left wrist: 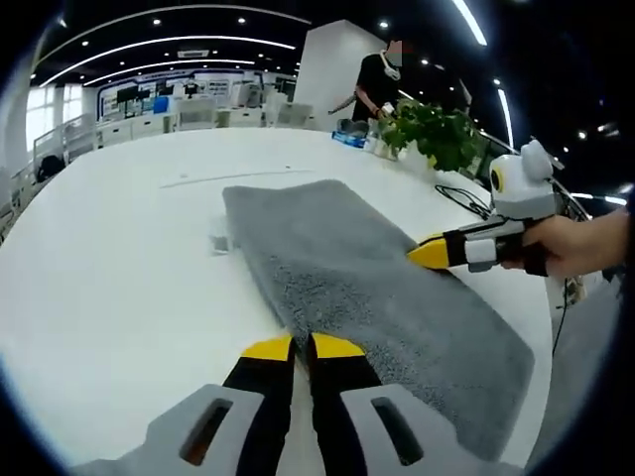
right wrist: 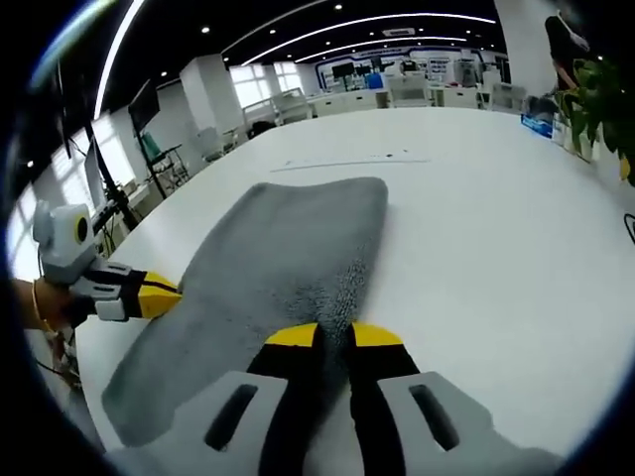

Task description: Fold the towel on the table until its edges align and the towel forms a compact rectangular stack.

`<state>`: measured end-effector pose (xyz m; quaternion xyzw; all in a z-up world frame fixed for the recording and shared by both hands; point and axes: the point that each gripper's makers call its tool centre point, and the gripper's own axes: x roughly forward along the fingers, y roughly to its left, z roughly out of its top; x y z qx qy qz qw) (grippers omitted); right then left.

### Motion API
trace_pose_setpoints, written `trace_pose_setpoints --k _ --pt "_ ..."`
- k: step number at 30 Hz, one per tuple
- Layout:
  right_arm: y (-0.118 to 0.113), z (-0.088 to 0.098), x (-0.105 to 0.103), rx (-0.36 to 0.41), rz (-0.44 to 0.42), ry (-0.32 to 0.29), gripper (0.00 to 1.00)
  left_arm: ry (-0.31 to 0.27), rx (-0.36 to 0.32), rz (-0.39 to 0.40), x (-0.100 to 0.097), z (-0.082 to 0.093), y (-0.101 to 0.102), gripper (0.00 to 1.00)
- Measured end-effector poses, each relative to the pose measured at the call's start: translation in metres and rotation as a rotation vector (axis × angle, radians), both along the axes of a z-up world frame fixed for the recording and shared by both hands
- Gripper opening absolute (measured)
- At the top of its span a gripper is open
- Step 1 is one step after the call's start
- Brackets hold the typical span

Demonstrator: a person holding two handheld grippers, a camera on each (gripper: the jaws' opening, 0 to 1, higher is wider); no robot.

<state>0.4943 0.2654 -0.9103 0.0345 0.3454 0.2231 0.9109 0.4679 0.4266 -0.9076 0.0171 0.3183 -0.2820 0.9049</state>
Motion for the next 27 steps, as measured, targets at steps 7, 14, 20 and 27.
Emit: trace_pose_setpoints --k 7,14,20,27 --pt "-0.044 0.000 -0.013 -0.033 -0.011 0.003 0.09 -0.008 0.066 -0.044 -0.012 -0.001 -0.047 0.05" --pt "-0.082 -0.002 -0.024 -0.073 -0.032 0.002 0.10 0.036 -0.007 -0.016 -0.018 0.000 -0.084 0.05" --pt "-0.084 -0.003 -0.023 -0.094 -0.012 -0.020 0.10 0.012 -0.011 0.033 -0.021 -0.001 -0.087 0.05" --pt "-0.081 -0.001 -0.021 -0.169 0.135 -0.087 0.10 0.009 -0.002 0.029 -0.020 -0.001 -0.087 0.05"
